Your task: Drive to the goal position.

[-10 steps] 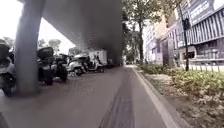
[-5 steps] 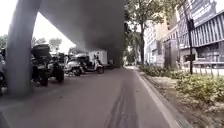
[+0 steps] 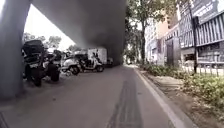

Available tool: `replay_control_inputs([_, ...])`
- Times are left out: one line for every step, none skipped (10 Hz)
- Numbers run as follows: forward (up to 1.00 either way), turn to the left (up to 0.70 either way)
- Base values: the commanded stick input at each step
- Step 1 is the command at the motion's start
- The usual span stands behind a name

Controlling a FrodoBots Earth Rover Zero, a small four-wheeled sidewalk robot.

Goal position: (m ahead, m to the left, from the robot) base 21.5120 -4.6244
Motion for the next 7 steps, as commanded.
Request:
replay_control_inputs([0.45, 0.0])
replay_control_inputs([0.45, 0.0])
replay_control_inputs([0.45, 0.0])
replay_control_inputs([0.45, 0.0])
replay_control_inputs([0.45, 0.0])
replay_control_inputs([0.45, 0.0])
replay_control_inputs([0.45, 0.0])
